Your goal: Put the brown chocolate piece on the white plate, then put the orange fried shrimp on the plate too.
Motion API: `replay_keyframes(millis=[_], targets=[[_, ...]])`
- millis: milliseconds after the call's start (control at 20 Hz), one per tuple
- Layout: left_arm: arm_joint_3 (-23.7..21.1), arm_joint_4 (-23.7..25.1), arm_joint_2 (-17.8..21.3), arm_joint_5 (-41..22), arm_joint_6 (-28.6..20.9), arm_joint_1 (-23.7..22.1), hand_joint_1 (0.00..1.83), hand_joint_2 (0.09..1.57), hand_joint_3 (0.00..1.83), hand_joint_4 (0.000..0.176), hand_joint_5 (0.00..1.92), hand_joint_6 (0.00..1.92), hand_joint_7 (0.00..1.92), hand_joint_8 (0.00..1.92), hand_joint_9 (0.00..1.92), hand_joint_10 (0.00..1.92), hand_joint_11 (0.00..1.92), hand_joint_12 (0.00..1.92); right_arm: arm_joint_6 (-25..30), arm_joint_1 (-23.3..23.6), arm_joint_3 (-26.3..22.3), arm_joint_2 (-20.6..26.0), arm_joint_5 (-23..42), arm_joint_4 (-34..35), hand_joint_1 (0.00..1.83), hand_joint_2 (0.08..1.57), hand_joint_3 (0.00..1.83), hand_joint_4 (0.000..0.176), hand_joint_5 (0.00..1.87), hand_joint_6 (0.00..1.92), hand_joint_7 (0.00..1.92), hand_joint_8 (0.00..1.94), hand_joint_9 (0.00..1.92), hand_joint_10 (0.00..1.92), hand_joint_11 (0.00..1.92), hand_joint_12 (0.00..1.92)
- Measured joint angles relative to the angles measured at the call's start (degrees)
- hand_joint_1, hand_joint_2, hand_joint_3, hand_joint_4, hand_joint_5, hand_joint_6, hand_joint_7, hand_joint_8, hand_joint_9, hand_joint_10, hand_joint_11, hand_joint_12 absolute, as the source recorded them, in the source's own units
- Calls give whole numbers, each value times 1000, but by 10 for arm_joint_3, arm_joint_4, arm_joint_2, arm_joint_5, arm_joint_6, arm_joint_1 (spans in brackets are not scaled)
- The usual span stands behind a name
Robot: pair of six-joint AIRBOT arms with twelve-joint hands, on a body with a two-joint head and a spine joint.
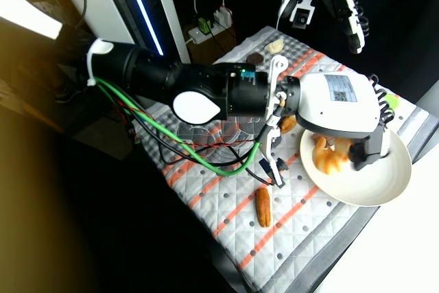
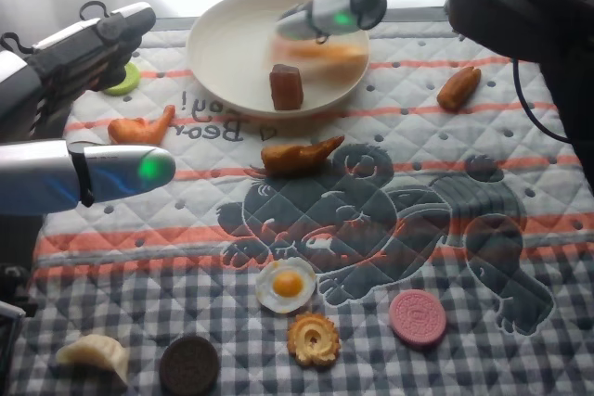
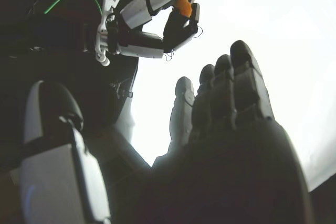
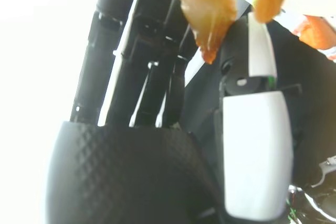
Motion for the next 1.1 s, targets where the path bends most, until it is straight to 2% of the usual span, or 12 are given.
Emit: replay_keyframes(millis=[50, 100, 150, 250, 400, 550, 700, 800, 900, 950, 1050, 1100], targets=[[0, 0, 0, 0, -4, 0, 802, 827, 3, 95, 164, 0, 129, 1, 104, 3, 0, 442, 0, -2, -3, 0, 5, 3, 405, 927, 0, 161, 0, 0, 2, 0, 29, 0, 0, 282], [0, -1, 0, 0, -5, 0, 792, 830, 3, 104, 156, 0, 125, 0, 101, 1, 0, 446, 0, -5, -4, 0, 11, 2, 410, 928, 0, 163, 0, 0, 0, 0, 5, 0, 0, 56], [0, 0, 0, 0, -6, 0, 810, 829, 2, 104, 160, 1, 125, 0, 99, 0, 0, 403, 0, -8, -5, 1, 11, 1, 398, 919, 0, 171, 0, 0, 0, 0, 0, 0, 0, 10], [2, -4, -6, -3, -7, 0, 822, 825, 0, 87, 162, 0, 130, 1, 106, 0, 0, 449, 0, -18, -12, 11, 12, 5, 361, 922, 0, 176, 0, 0, 0, 0, 0, 0, 0, 0], [-1, -12, -7, -14, -9, 1, 817, 830, 0, 93, 134, 2, 85, 2, 39, 1, 0, 222, 0, -60, -62, 80, 43, 33, 314, 896, 0, 176, 0, 0, 0, 0, 0, 0, 0, 0], [0, -25, -7, -32, -27, 5, 867, 851, 6, 60, 136, 2, 62, 1, 9, 2, 0, 39, 0, -118, -131, 160, 120, 78, 345, 919, 0, 176, 0, 0, 13, 4, 0, 0, 0, 0], [22, -23, -7, -37, -74, 10, 827, 862, 0, 71, 165, 1, 107, 2, 63, 1, 0, 275, 0, -199, -210, 232, 228, 112, 376, 946, 10, 176, 0, 0, 37, 7, 0, 0, 5, 2], [26, -39, -5, -47, -82, 10, 785, 869, 0, 68, 136, 2, 89, 2, 38, 2, 0, 243, 18, -252, -248, 265, 284, 111, 347, 953, 10, 176, 0, 0, 26, 2, 0, 0, 0, 0], [25, -32, -3, -62, -84, 10, 747, 876, 2, 93, 112, 1, 60, 3, 8, 0, 0, 108, 42, -306, -280, 296, 336, 109, 364, 963, 9, 176, 0, 0, 56, 12, 0, 0, 0, 0], [23, -29, 1, -71, -85, 13, 747, 876, 2, 93, 112, 1, 60, 3, 8, 0, 0, 108, 45, -326, -296, 312, 359, 115, 364, 963, 9, 176, 0, 0, 56, 12, 0, 0, 0, 0], [14, -28, 11, -103, -101, 27, 822, 893, 7, 65, 117, 3, 47, 0, 0, 0, 0, 3, 47, -370, -325, 346, 411, 129, 431, 981, 12, 159, 0, 0, 66, 11, 0, 0, 0, 0], [8, -28, 19, -129, -112, 41, 740, 878, 0, 120, 79, 0, 50, 1, 0, 0, 0, 0, 47, -415, -345, 367, 456, 152, 389, 995, 12, 154, 28, 8, 99, 16, 35, 11, 0, 0]])
